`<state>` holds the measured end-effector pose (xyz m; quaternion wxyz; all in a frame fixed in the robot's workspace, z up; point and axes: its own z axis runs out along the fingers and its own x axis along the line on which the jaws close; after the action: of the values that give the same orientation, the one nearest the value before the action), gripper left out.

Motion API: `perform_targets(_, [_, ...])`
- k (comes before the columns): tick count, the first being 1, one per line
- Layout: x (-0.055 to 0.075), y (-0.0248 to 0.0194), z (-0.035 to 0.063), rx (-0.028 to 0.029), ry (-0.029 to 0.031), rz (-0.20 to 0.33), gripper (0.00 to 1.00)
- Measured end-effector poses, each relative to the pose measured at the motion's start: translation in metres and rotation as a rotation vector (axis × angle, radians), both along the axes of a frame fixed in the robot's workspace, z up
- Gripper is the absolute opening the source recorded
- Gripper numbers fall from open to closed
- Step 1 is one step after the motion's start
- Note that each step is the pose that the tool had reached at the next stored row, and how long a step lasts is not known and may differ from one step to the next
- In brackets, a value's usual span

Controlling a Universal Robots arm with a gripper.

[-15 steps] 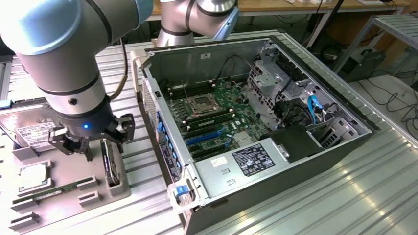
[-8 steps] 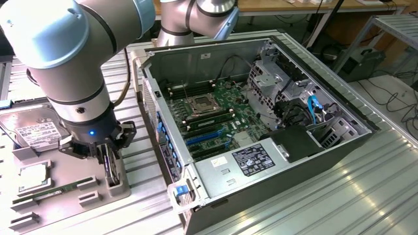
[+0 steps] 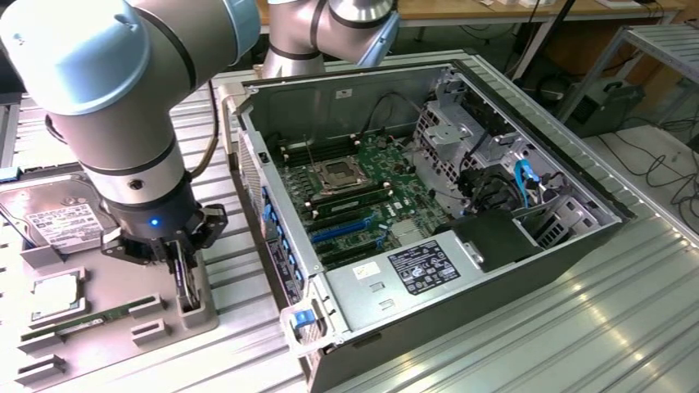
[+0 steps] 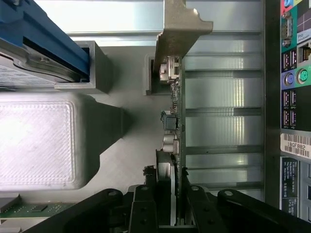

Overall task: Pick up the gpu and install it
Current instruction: 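Pick up the gpu and move the gpu toward the slot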

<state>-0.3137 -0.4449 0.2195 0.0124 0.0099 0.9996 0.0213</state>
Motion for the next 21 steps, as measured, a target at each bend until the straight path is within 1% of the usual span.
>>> perform_targets(16, [0.0005, 0.0, -0.0002, 0.0001, -0.0002, 0.0, 0.27])
perform_targets(20, [0.0004, 0.0, 0.005, 0.0, -0.0001, 0.0, 0.27])
perform_targets(21, [0.0004, 0.0, 0.0089, 0.0, 0.0, 0.0, 0.27])
